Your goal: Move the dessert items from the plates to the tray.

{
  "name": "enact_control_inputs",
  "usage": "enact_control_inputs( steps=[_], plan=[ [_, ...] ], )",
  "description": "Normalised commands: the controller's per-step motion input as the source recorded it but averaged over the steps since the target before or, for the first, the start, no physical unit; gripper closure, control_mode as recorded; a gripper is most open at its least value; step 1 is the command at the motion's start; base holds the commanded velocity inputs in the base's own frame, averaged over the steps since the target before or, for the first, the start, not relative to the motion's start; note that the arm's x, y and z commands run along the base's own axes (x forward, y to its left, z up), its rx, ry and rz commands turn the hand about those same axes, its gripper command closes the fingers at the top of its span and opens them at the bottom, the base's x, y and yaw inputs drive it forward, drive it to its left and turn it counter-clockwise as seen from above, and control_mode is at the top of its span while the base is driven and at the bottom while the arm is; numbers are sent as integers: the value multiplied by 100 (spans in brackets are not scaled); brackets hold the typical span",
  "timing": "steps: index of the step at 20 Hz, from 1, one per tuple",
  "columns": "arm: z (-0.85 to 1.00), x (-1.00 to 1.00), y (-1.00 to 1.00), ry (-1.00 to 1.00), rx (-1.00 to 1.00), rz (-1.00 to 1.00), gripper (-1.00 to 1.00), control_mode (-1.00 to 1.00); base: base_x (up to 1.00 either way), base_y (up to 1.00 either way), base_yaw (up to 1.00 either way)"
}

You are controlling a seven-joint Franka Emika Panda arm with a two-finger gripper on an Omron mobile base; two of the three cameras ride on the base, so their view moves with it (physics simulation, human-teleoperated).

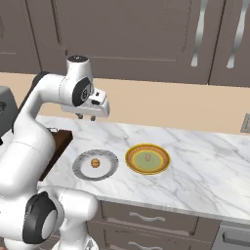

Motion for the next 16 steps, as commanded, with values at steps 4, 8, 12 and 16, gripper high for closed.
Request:
enact_control_inputs(
  steps=[4, 8, 12, 16],
  plan=[
    [-21, -4, 0, 4, 0, 0, -100, -100, 0, 0, 0],
    [-65, -15, 0, 18, 0, 0, -100, -100, 0, 0, 0],
    [-74, 0, 0, 22, 1, 0, -100, -100, 0, 0, 0],
    [-72, 0, 0, 12, 6, 0, -100, -100, 0, 0, 0]
  ],
)
